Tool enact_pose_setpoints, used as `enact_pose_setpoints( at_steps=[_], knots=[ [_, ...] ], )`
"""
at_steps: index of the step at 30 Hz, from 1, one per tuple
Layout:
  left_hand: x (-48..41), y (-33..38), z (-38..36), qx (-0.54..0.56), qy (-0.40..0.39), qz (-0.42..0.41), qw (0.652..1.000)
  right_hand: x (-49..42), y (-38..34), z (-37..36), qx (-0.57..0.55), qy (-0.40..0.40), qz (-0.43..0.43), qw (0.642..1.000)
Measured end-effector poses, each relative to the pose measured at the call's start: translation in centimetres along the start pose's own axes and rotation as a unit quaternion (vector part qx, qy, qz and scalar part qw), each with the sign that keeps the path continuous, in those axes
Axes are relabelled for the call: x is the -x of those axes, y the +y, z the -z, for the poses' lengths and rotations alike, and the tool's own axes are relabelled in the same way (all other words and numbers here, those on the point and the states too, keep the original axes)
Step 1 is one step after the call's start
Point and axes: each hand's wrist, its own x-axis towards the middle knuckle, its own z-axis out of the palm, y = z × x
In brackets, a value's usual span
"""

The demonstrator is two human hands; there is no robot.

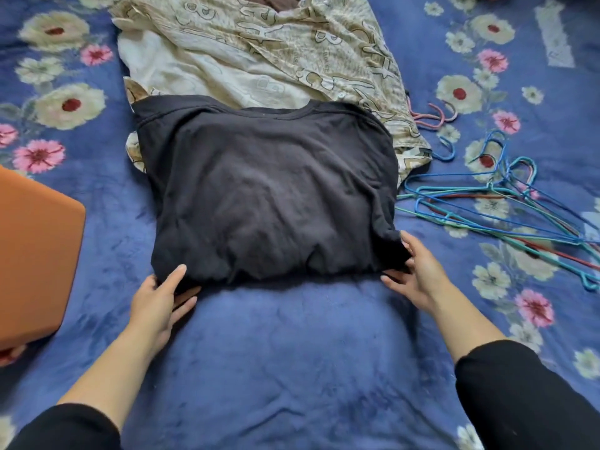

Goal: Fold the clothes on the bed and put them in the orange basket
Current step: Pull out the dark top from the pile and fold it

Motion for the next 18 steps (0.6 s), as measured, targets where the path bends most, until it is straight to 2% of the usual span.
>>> enact_pose_setpoints(
  at_steps=[3,6,9,11,15,18],
  knots=[
    [0.8,0.7,-0.2,0.045,-0.017,-0.012,0.999,0.5,0.0,-0.6,0.024,-0.008,-0.008,1.000],
    [1.3,2.1,1.0,0.093,-0.012,-0.053,0.994,1.2,-0.6,0.1,0.055,0.060,0.081,0.993],
    [2.6,2.9,3.9,0.128,-0.026,-0.085,0.988,2.1,-1.0,2.7,0.006,0.100,0.144,0.984],
    [4.0,1.6,6.2,0.102,-0.023,-0.071,0.992,3.2,0.3,4.6,0.057,0.096,0.122,0.986],
    [6.4,-4.8,9.6,0.005,0.011,0.033,0.999,4.7,5.5,6.6,0.236,0.088,0.016,0.968],
    [7.1,-6.5,10.4,0.028,0.010,0.049,0.998,5.0,7.3,7.2,0.240,0.048,-0.024,0.969]
  ],
)
